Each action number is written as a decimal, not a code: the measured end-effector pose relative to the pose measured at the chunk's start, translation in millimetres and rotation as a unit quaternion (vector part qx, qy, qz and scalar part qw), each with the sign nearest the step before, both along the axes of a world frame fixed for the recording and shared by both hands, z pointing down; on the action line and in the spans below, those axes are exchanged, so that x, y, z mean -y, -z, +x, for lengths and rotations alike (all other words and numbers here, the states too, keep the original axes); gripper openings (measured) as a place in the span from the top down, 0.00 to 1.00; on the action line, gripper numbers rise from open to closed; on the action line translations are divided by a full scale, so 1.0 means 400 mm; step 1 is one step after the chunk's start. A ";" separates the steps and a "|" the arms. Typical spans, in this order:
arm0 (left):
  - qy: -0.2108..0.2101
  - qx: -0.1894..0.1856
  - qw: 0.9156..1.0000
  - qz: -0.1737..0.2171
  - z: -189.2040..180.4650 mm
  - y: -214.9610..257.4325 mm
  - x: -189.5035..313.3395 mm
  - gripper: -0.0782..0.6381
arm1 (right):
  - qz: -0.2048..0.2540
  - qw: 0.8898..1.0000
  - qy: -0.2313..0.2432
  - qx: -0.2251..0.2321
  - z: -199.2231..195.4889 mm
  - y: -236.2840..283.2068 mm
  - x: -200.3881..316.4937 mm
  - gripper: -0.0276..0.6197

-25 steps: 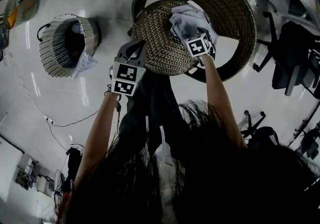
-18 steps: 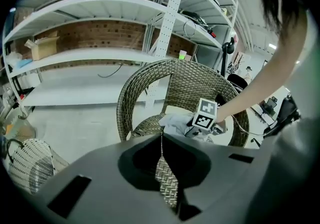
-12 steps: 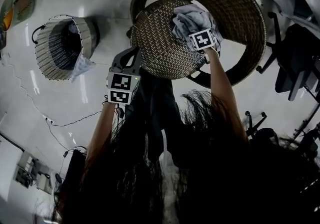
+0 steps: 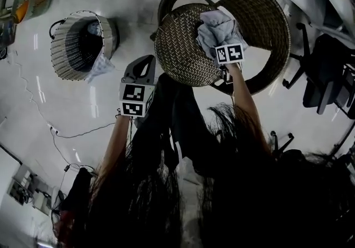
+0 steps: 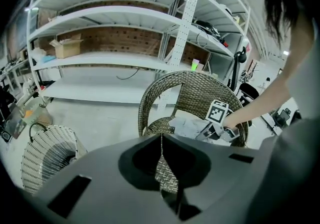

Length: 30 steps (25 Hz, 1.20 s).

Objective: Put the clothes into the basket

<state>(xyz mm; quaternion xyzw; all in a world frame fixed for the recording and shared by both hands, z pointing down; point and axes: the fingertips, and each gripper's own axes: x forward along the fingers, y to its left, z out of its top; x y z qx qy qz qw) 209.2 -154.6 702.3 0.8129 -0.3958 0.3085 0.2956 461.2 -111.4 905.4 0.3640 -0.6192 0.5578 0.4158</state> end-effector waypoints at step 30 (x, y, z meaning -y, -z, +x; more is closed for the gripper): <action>0.181 0.008 0.974 0.136 -0.524 0.527 -0.259 0.86 | 0.175 0.917 -0.065 0.352 -0.664 1.081 0.116 0.86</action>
